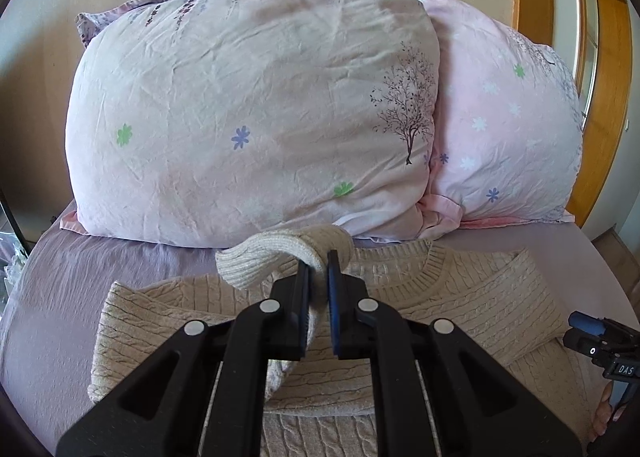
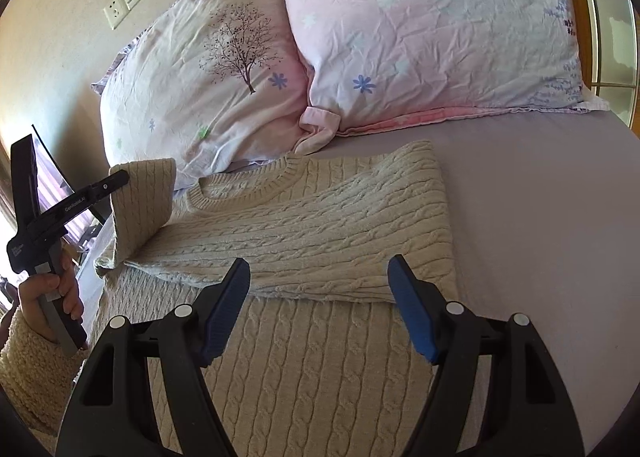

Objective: Fold small clothes
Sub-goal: 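Grasp the other sleeve cuff with the left gripper and lift it, then fold the held sleeve across the sweater body and release it with the left gripper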

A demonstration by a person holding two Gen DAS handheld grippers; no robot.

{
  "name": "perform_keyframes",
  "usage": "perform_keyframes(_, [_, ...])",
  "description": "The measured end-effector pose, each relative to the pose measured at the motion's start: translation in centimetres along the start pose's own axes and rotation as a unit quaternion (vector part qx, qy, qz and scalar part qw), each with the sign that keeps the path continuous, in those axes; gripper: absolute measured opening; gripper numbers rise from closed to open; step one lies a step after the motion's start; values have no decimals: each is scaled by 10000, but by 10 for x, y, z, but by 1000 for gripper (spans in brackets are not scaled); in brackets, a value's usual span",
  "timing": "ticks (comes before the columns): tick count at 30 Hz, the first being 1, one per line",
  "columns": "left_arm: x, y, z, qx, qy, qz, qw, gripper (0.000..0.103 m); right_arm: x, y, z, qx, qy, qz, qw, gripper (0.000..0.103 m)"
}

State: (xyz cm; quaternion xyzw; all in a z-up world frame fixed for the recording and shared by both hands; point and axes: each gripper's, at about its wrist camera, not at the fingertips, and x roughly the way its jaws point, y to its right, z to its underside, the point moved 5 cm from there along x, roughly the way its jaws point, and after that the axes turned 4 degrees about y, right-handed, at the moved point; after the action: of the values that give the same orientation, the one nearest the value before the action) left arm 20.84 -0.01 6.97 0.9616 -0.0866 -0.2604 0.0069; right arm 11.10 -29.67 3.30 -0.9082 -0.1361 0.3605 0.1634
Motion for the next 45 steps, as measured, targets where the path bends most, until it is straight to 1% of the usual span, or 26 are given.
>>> perform_keyframes(6, [-6,-19,-3,-210,67,-109,9997,8,2,-9,1,-97,-35,-28,9999,73])
perform_keyframes(10, [-17,-42,-7,-390,210,-218,9988,8,3,-13,0,-121,-32,-30,9999,73])
perform_keyframes(14, [-31,-59,-9,-554,357,-226,9976,8,8,-22,1,-162,-77,-73,9998,73])
perform_keyframes(16, [-39,-74,-11,-749,379,-201,9963,8,10,-27,2,-213,-106,-96,9997,73])
perform_keyframes(18, [-49,-96,-14,-803,474,-434,9947,8,10,-32,3,-283,-121,-94,9995,73])
perform_keyframes(19, [-59,-116,-16,-838,555,-694,9925,8,10,-33,3,-317,-121,-82,9994,73])
perform_keyframes(21, [-73,-148,-19,-939,652,-1064,9877,8,10,-34,2,-332,-115,-51,9994,73])
perform_keyframes(24, [-102,-209,-21,-1119,846,-1888,9719,7,13,-35,1,-285,-127,-36,9995,73])
perform_keyframes(26, [-117,-235,-21,-1218,883,-2142,9651,7,17,-38,1,-268,-172,-64,9995,73])
perform_keyframes(28, [-124,-235,-23,-1106,906,-2149,9661,7,20,-44,1,-298,-205,-90,9993,73])
perform_keyframes(29, [-126,-229,-25,-1022,914,-2050,9691,7,21,-48,2,-343,-207,-108,9991,73])
perform_keyframes(30, [-125,-220,-26,-954,919,-1940,9720,7,21,-51,2,-369,-200,-118,9990,73])
perform_keyframes(31, [-124,-205,-30,-825,939,-1748,9766,7,21,-53,3,-375,-192,-127,9990,73])
perform_keyframes(34, [-115,-160,-39,-518,1012,-1308,9849,7,17,-53,2,-327,-135,-152,9993,73])
perform_keyframes(35, [-111,-143,-41,-383,1067,-1208,9862,7,14,-51,1,-312,-116,-148,9993,73])
perform_keyframes(37, [-108,-115,-47,-74,1197,-1127,9864,7,8,-46,-1,-277,-61,-97,9996,73])
perform_keyframes(39, [-105,-103,-49,40,1249,-1064,9864,7,2,-38,-2,-240,-4,-24,9997,73])
perform_keyframes(40, [-104,-101,-51,71,1267,-1092,9859,7,-1,-34,-3,-217,20,20,9998,73])
perform_keyframes(42, [-102,-109,-51,40,1247,-1193,9850,7,-4,-27,-3,-162,47,76,9998,73])
perform_keyframes(45, [-107,-144,-45,-151,1205,-1503,9811,7,-5,-19,-3,-46,56,105,9999,73])
